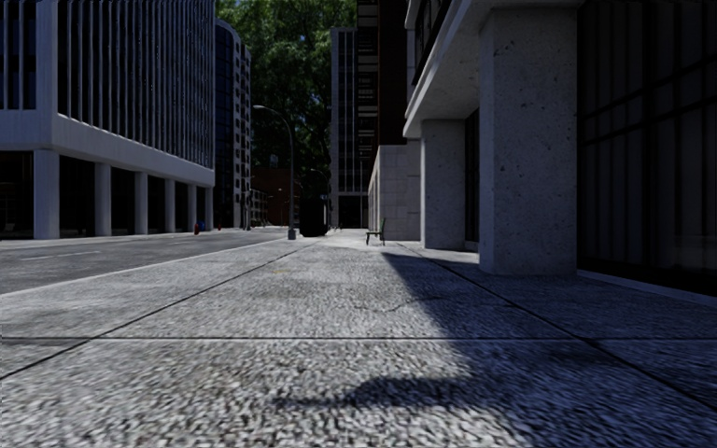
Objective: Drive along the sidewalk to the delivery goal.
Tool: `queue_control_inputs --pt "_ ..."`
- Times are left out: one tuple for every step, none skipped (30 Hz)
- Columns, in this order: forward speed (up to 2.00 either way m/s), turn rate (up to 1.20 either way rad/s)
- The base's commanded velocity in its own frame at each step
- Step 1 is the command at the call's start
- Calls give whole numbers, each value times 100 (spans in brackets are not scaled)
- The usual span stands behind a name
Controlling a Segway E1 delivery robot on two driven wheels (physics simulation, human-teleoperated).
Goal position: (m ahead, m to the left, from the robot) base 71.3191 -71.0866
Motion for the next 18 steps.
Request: queue_control_inputs --pt "200 0" --pt "200 0" --pt "200 0" --pt "200 0" --pt "200 0" --pt "200 23" --pt "200 46" --pt "200 57" --pt "200 59" --pt "200 16" --pt "200 4" --pt "200 4" --pt "200 0" --pt "200 0" --pt "200 0" --pt "200 0" --pt "200 0" --pt "200 0"
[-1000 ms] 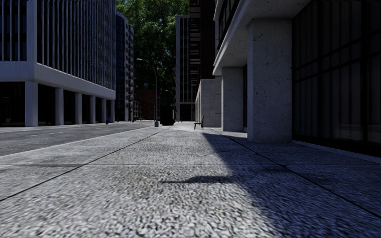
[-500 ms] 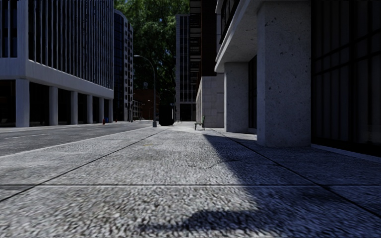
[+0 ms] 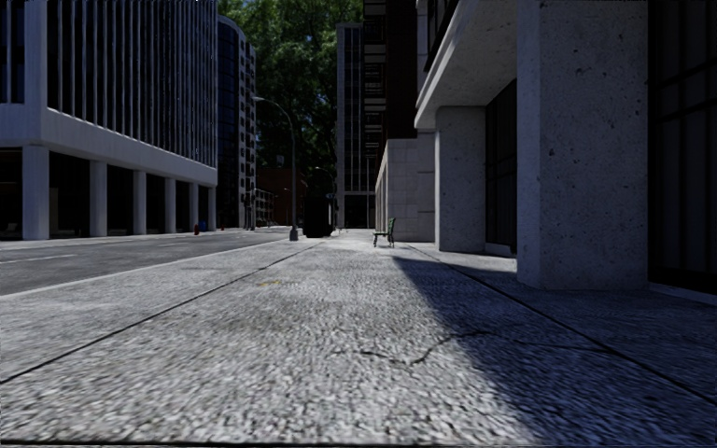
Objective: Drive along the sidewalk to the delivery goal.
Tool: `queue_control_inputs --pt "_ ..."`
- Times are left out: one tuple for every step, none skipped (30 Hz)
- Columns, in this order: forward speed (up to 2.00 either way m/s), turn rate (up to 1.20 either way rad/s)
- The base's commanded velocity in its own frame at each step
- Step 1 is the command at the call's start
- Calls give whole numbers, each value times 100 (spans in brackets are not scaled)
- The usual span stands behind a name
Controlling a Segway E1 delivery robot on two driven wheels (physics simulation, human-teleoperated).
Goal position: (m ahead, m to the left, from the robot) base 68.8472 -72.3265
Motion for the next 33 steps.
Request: queue_control_inputs --pt "200 0" --pt "200 0" --pt "200 0" --pt "200 0" --pt "200 0" --pt "200 0" --pt "200 0" --pt "200 0" --pt "200 16" --pt "200 16" --pt "200 39" --pt "200 52" --pt "200 56" --pt "200 56" --pt "200 37" --pt "200 2" --pt "200 0" --pt "200 0" --pt "200 0" --pt "200 0" --pt "200 0" --pt "200 0" --pt "200 0" --pt "200 0" --pt "200 0" --pt "200 0" --pt "200 0" --pt "200 0" --pt "200 0" --pt "200 0" --pt "200 0" --pt "200 0" --pt "200 0"
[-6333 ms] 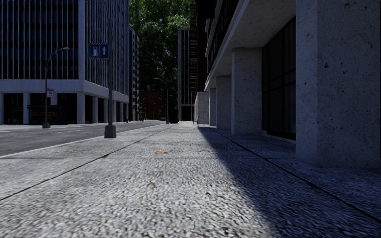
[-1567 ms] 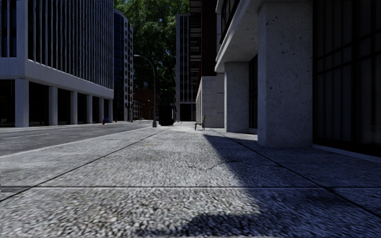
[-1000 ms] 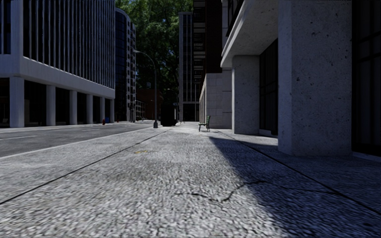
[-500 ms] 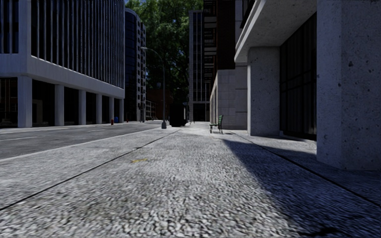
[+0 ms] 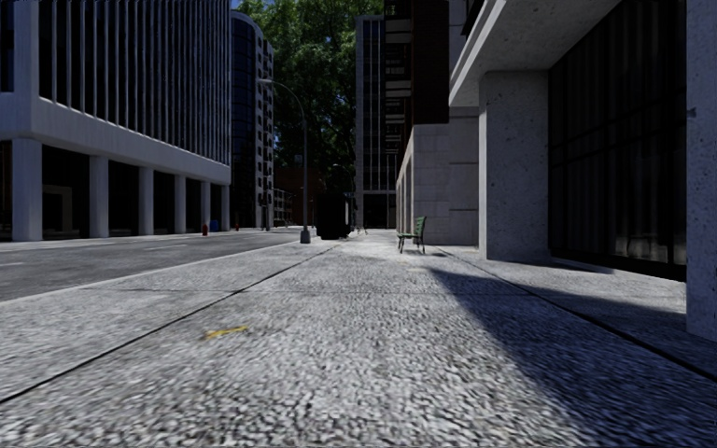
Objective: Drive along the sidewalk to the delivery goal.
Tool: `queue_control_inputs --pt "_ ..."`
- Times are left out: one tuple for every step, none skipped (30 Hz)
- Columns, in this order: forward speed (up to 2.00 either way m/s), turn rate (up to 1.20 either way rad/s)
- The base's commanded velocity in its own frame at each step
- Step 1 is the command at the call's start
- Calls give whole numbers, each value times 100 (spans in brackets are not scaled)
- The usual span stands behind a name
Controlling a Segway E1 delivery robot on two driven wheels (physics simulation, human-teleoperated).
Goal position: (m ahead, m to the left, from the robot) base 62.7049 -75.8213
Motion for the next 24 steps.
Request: queue_control_inputs --pt "200 0" --pt "200 0" --pt "200 0" --pt "200 0" --pt "200 0" --pt "200 0" --pt "200 0" --pt "200 0" --pt "200 0" --pt "200 0" --pt "200 0" --pt "200 0" --pt "200 0" --pt "200 0" --pt "200 0" --pt "200 0" --pt "200 0" --pt "200 0" --pt "200 0" --pt "200 0" --pt "200 0" --pt "200 0" --pt "200 0" --pt "200 0"
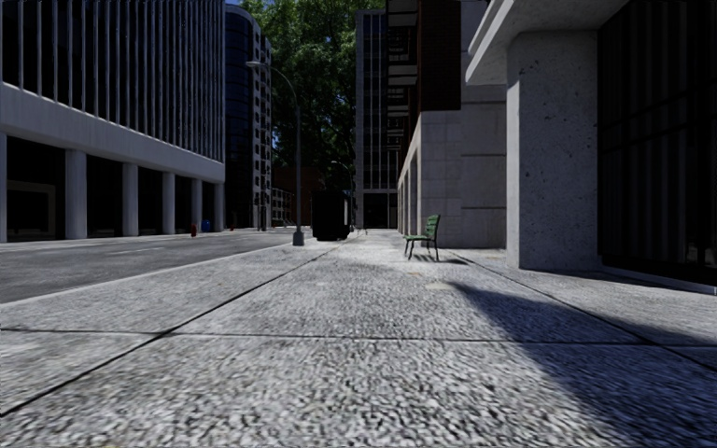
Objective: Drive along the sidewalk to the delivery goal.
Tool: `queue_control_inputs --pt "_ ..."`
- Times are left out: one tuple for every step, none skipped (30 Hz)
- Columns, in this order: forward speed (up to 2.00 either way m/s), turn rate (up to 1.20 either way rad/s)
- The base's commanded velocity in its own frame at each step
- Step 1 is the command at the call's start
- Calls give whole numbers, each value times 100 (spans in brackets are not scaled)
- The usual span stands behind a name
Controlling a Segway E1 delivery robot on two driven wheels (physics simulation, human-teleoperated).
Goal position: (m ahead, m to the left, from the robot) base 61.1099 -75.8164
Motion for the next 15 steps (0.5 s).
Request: queue_control_inputs --pt "200 0" --pt "200 0" --pt "200 0" --pt "200 0" --pt "200 0" --pt "200 0" --pt "200 0" --pt "200 0" --pt "200 0" --pt "200 0" --pt "200 0" --pt "200 0" --pt "200 0" --pt "200 0" --pt "200 0"
